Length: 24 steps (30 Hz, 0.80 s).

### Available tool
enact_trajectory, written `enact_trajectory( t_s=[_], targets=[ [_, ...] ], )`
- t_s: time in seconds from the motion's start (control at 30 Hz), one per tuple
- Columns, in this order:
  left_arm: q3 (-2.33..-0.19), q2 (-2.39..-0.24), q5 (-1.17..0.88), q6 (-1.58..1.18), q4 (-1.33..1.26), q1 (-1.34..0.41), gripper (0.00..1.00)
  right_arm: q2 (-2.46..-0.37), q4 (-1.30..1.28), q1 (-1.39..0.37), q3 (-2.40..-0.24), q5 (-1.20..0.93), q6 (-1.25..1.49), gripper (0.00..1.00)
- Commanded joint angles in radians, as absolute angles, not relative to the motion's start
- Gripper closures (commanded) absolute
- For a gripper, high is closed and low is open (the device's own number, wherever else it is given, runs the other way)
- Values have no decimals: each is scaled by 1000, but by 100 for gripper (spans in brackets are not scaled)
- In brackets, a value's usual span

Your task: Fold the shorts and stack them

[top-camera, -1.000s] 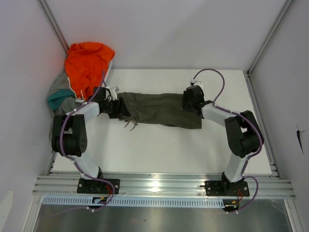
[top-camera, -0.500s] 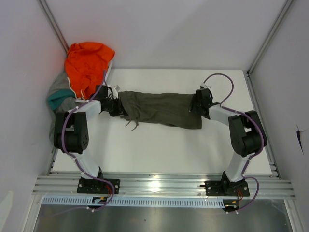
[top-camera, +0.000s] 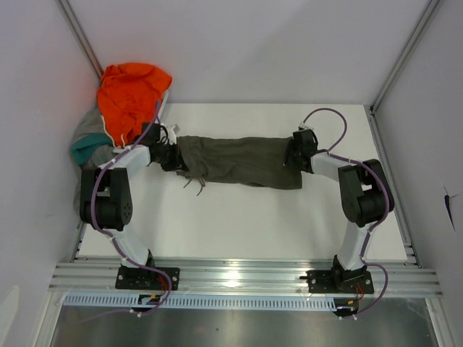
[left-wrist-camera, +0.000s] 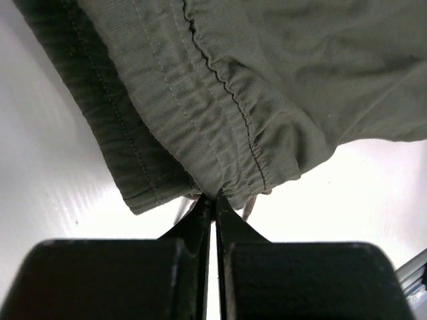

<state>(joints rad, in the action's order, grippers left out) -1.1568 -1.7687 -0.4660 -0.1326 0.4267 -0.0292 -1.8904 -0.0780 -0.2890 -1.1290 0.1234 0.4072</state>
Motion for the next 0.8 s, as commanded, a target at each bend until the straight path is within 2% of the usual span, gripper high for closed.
enact_trajectory(
  t_s=[0.0,0.2,0.6,0.63,0.67,0.73,0.77],
  targets=[
    [-1209,-1715,-450,-57,494,-11,100,-1960,-169,-275,-1144,120,388,48],
    [-1255,-1706,-371,76,577,35,100,-1974,-196,-265,-1166,135,379,50],
    [-1301,-1789,-362,187,658,120,99,-1979,-207,-262,-1180,141,368,51],
    [-1308,-1798,-370,189,672,120,96,-1976,-206,-262,-1178,141,368,50],
    [-1324,-1813,-382,201,705,120,80,-1976,-204,-265,-1180,141,367,50],
    [-1350,-1827,-429,210,733,120,64,-1974,-204,-268,-1180,140,367,50],
    [-1348,-1824,-439,213,741,120,43,-1974,-203,-270,-1180,138,365,51]
  ],
)
